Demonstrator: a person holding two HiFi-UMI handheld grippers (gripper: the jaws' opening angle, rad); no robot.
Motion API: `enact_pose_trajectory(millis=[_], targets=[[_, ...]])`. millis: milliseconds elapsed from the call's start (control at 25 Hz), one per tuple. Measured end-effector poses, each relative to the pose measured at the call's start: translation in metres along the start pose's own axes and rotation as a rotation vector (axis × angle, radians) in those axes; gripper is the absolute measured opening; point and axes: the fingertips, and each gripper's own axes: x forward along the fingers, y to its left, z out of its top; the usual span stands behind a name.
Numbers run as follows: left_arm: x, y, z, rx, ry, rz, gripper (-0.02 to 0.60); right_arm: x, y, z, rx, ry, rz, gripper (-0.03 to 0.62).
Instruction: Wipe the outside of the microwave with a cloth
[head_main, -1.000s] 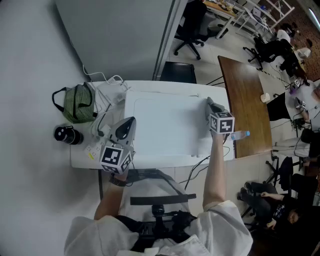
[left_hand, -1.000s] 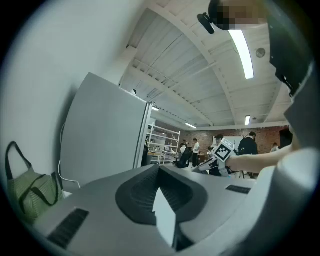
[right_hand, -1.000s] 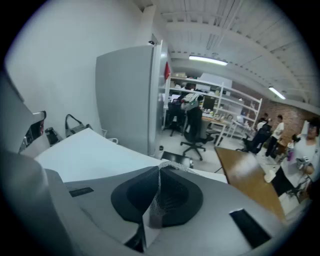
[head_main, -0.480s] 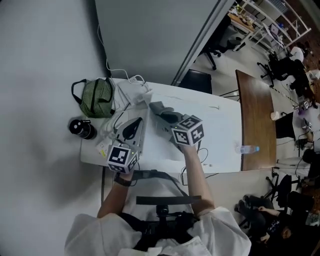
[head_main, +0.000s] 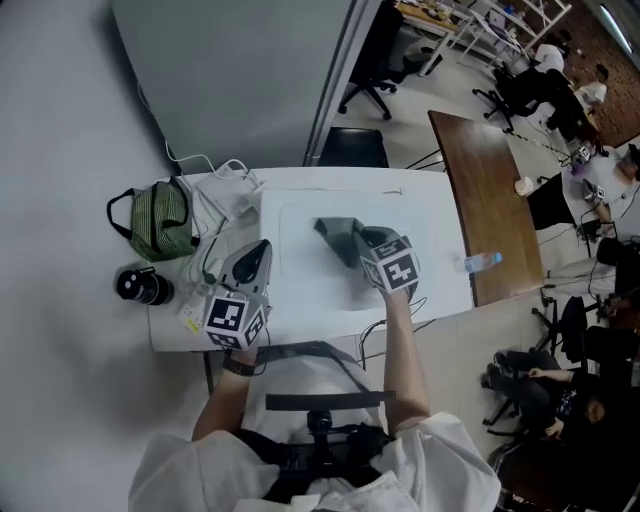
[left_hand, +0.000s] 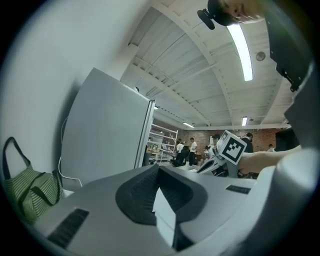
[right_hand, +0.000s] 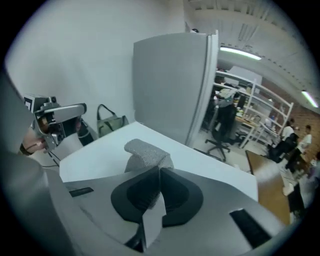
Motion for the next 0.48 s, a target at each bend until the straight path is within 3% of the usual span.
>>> enact_pose_trajectory(millis=[200, 320, 480], targets=[[0.021, -0.033, -0.007, 0.015, 0.021, -0.071, 0.006, -0.073, -0.11, -0.084, 0.102, 0.066, -0.302, 0.021], [0.027, -0.038, -0.013, 0.021, 0.037, -0.086, 0.006, -0.111, -0.154, -0.13, 0.152, 0.108, -0.457, 0.021], [0.028, -0.034, -0.011, 0.042, 0.043, -0.07, 0.006, -0.163, -0.179, -0.14, 0.126, 0.114, -0.693, 0.021]])
